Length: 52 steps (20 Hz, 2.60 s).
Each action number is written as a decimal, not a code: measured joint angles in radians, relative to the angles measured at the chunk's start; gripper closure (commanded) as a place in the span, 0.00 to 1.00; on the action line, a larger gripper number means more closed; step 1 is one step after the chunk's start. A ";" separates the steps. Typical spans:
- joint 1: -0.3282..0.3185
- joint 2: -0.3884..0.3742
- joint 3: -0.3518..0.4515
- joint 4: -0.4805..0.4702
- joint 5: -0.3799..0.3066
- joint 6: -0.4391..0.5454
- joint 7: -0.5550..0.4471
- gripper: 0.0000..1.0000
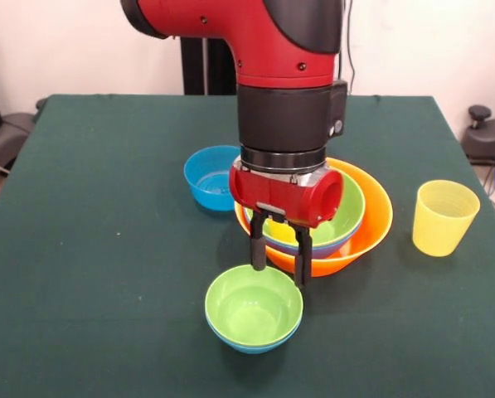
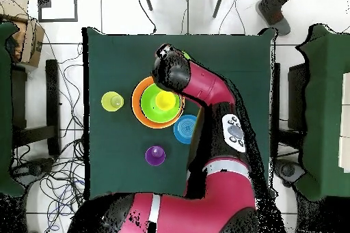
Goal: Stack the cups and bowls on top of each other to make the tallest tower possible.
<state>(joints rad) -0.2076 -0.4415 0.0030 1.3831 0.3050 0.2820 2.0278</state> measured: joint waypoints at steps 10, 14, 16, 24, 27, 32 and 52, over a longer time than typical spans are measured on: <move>0.002 0.016 -0.001 -0.024 0.006 -0.054 0.002 0.00; 0.010 0.069 -0.001 -0.062 0.015 -0.107 0.002 0.00; 0.015 0.087 -0.001 -0.073 0.018 -0.120 0.002 0.00; 0.040 0.162 -0.001 -0.094 0.028 -0.160 0.002 0.00; 0.048 0.177 -0.001 -0.094 0.033 -0.160 0.003 0.00; 0.052 0.194 -0.001 -0.094 0.037 -0.160 0.003 0.00; 0.028 0.196 -0.020 -0.127 0.037 -0.160 0.003 1.00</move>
<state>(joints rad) -0.1797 -0.2450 -0.0167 1.2556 0.3417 0.1216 2.0304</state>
